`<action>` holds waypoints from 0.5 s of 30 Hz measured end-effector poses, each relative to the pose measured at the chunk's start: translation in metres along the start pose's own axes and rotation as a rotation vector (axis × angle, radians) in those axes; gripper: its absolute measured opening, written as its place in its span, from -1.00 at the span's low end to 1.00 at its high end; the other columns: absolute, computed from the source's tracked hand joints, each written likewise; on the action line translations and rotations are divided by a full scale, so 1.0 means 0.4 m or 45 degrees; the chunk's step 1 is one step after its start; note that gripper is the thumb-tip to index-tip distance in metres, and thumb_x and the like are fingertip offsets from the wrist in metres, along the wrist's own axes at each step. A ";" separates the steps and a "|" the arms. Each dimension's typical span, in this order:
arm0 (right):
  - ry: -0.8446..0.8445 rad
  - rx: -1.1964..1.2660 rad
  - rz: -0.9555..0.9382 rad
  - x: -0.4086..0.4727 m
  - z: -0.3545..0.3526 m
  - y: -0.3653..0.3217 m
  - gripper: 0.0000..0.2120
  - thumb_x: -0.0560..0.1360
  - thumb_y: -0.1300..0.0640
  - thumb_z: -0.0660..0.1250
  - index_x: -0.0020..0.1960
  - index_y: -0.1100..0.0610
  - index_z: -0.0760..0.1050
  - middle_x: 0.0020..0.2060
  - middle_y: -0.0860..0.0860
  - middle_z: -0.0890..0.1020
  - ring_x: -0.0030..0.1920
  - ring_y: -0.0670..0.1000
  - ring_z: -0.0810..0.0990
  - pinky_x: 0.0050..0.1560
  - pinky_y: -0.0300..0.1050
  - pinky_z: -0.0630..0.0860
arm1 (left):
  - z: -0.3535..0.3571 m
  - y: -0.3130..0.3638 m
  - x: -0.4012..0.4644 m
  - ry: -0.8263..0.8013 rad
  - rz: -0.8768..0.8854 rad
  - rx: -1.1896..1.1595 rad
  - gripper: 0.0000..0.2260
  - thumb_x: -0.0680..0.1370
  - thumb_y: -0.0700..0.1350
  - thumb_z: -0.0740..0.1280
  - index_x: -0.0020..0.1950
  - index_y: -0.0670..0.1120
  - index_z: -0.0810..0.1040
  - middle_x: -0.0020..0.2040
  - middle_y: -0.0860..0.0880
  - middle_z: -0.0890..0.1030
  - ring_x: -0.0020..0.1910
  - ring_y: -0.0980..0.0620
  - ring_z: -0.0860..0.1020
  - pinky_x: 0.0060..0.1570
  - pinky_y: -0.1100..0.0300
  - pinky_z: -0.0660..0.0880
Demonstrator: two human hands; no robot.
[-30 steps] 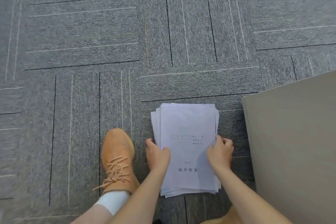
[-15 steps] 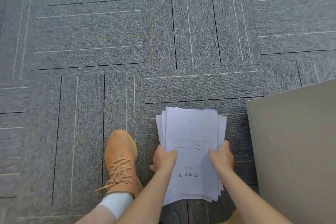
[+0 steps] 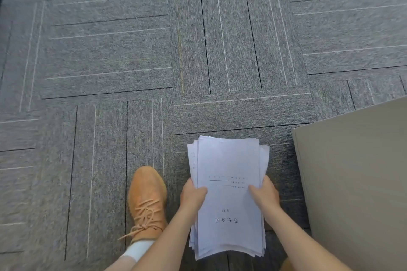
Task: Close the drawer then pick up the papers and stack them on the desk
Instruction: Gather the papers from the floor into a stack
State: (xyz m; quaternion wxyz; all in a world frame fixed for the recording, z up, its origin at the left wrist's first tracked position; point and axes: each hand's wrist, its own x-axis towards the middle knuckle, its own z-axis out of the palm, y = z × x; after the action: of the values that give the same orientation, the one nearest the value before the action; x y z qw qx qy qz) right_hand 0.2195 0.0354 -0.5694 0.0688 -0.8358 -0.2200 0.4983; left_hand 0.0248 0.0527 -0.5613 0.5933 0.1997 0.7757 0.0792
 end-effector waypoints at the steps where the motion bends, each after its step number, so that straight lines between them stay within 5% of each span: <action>1: -0.015 0.030 -0.021 -0.008 -0.007 -0.010 -0.77 0.46 0.23 0.26 0.11 0.13 0.46 0.03 0.09 0.60 -0.01 0.13 0.57 -0.11 -0.06 0.48 | -0.010 0.015 -0.014 -0.004 0.026 -0.015 -0.63 0.36 -0.31 0.23 0.11 -0.07 0.57 -0.02 -0.03 0.67 -0.04 -0.07 0.63 0.00 0.02 0.60; 8: -0.034 0.212 -0.172 -0.146 -0.106 -0.181 -0.83 0.47 0.28 0.29 0.05 0.14 0.51 -0.07 0.03 0.63 -0.06 0.10 0.61 -0.20 -0.10 0.52 | -0.130 0.186 -0.200 -0.078 0.239 -0.036 -0.62 0.41 -0.40 0.20 0.06 0.01 0.54 -0.06 0.03 0.64 -0.06 0.01 0.60 -0.01 0.05 0.59; 12: 0.027 0.333 -0.329 -0.284 -0.230 -0.298 -0.88 0.41 0.25 0.34 -0.06 0.15 0.53 -0.15 0.02 0.67 -0.10 0.12 0.66 -0.06 0.06 0.63 | -0.227 0.313 -0.373 -0.136 0.393 -0.180 -0.72 0.43 -0.40 0.25 0.06 -0.13 0.52 -0.08 -0.08 0.66 -0.17 -0.02 0.62 -0.33 0.21 0.60; 15: 0.046 0.481 -0.441 -0.401 -0.344 -0.368 -0.86 0.39 0.29 0.37 -0.08 0.12 0.56 -0.12 0.10 0.71 -0.08 0.17 0.69 0.05 0.22 0.62 | -0.290 0.411 -0.534 -0.306 0.459 -0.334 -0.62 0.31 -0.36 0.30 0.12 -0.21 0.54 -0.03 -0.26 0.69 -0.14 -0.21 0.66 -0.11 -0.09 0.64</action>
State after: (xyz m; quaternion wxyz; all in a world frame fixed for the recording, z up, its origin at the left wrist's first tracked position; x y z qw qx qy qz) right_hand 0.2290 0.1113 -0.3236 0.3119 -0.7668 -0.2619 0.4962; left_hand -0.0040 0.1289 -0.2792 0.6783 0.2641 0.6346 0.2596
